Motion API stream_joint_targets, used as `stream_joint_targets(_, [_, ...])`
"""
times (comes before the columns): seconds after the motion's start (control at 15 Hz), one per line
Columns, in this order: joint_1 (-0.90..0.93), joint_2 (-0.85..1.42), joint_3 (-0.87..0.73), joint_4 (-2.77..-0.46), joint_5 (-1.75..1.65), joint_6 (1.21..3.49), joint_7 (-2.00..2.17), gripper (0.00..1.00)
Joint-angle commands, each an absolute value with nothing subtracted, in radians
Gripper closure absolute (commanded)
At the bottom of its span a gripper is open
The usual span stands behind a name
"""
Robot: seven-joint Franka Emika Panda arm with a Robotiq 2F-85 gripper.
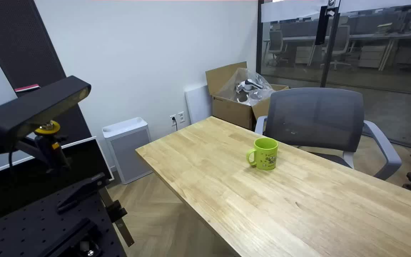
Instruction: Move the yellow mug forward
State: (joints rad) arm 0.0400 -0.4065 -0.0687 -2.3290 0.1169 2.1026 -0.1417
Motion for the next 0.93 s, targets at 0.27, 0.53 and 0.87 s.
stream_joint_targets(0.27, [0.033,-0.406,-0.062,-2.327,0.120,2.102,-0.145,0.00])
stream_joint_targets(0.53, [0.033,-0.406,-0.062,-2.327,0.120,2.102,-0.145,0.00])
stream_joint_targets(0.87, [0.034,-0.383,-0.064,-2.327,0.124,2.114,-0.157,0.00])
